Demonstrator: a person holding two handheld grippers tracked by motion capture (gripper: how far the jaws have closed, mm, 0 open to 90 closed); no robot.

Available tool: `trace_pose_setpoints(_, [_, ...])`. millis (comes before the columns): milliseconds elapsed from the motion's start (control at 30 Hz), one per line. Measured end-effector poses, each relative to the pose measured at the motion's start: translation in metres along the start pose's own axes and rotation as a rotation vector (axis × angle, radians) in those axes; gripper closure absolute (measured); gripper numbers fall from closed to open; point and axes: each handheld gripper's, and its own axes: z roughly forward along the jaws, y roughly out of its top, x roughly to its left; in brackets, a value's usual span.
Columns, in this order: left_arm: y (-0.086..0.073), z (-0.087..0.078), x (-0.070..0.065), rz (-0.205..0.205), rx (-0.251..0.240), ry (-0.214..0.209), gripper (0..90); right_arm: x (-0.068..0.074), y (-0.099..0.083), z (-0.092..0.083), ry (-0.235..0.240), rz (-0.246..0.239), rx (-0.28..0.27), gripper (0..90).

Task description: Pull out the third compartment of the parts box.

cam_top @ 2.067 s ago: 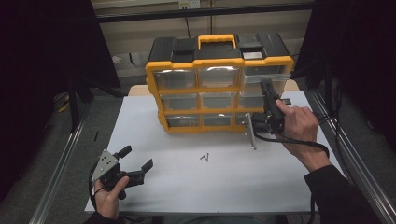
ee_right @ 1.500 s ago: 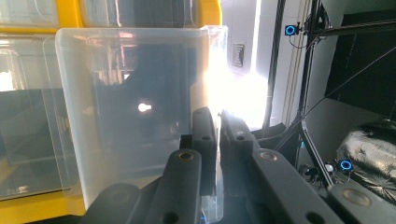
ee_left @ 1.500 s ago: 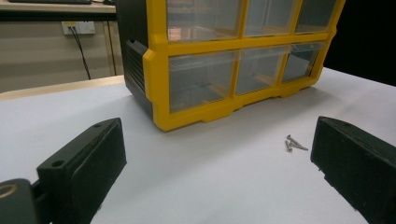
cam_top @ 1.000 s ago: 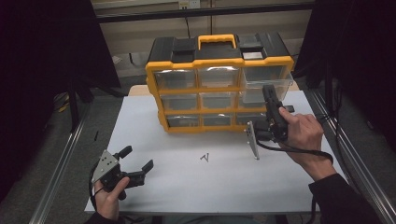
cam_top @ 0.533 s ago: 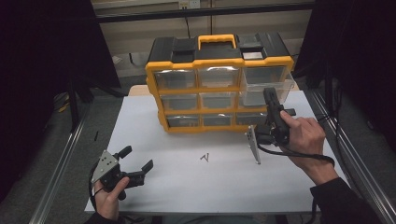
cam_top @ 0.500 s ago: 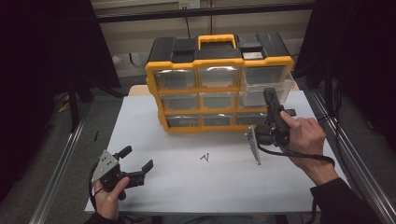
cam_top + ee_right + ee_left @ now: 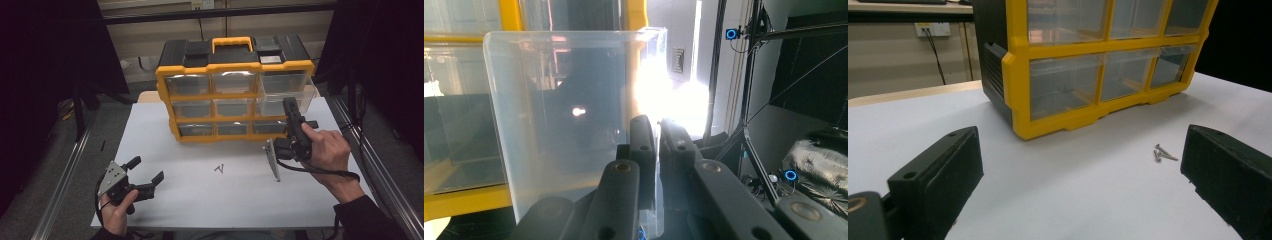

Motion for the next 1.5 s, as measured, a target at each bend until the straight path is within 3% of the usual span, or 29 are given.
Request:
trace_pose_setpoints(667, [0.000, 0.000, 0.000, 0.008, 0.003, 0.000, 3.2, -0.004, 0.002, -0.018, 0.002, 0.002, -0.002, 85.3])
trace_pose_setpoints(967, [0.000, 0.000, 0.000, 0.004, 0.000, 0.000, 3.2, -0.004, 0.003, -0.019, 0.001, 0.002, -0.013, 83.4])
trace_pose_setpoints(1200, [0.000, 0.000, 0.001, -0.002, -0.001, -0.005, 3.2, -0.003, 0.001, -0.017, 0.008, 0.027, -0.001, 76.8])
trace_pose_setpoints(1267, [0.000, 0.001, 0.001, -0.005, -0.003, -0.006, 3.2, -0.003, -0.001, -0.016, 0.010, 0.054, 0.008, 74.5])
trace_pose_setpoints(1500, [-0.001, 0.001, 0.001, -0.006, -0.004, -0.006, 3.2, -0.006, -0.003, -0.017, 0.023, 0.098, 0.000, 56.1])
